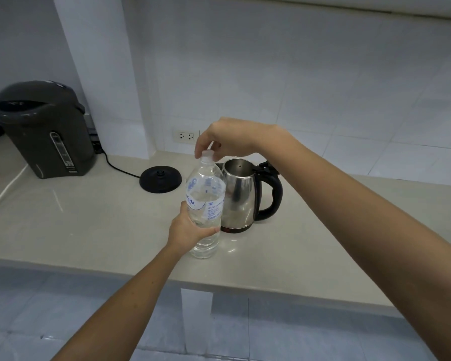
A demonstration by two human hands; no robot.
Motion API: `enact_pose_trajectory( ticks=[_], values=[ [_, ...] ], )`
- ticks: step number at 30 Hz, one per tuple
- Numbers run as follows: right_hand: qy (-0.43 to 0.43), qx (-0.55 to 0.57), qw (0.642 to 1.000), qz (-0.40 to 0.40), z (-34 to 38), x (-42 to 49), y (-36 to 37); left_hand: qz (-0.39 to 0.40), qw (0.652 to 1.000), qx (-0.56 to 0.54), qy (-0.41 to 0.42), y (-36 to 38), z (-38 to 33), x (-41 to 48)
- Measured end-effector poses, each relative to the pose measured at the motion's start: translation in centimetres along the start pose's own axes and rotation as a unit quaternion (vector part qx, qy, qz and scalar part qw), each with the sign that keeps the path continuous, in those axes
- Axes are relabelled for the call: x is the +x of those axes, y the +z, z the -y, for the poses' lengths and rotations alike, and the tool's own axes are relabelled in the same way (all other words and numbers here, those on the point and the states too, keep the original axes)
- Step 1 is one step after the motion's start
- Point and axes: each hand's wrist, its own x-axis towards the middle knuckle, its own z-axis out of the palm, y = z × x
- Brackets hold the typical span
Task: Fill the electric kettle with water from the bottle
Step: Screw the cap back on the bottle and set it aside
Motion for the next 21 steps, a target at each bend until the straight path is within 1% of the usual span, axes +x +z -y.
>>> enact_pose_trajectory(
  ticks=[6,9,11,13,18,21],
  values=[
    [-0.007,-0.082,0.997,0.013,0.8,0.8,0.0,0.004,1.000,0.003,-0.001,-0.2,-0.1,0.0],
    [-0.012,-0.056,0.998,0.021,0.5,0.5,-0.1,0.019,1.000,0.007,0.002,-0.4,-0.1,0.1],
    [0.002,-0.029,0.999,0.019,0.2,0.0,-0.1,0.023,1.000,0.009,0.006,-0.5,-0.2,0.1],
    [0.015,-0.025,0.999,0.025,0.4,-0.1,-0.2,0.019,1.000,0.010,0.009,-0.4,-0.3,0.0],
    [0.036,-0.104,0.992,0.054,1.9,0.9,0.1,0.018,1.000,-0.001,0.012,-0.4,0.0,-0.1],
    [0.035,-0.114,0.992,0.047,2.1,1.0,0.2,0.020,1.000,-0.002,0.008,-0.6,-0.1,-0.1]
  ],
)
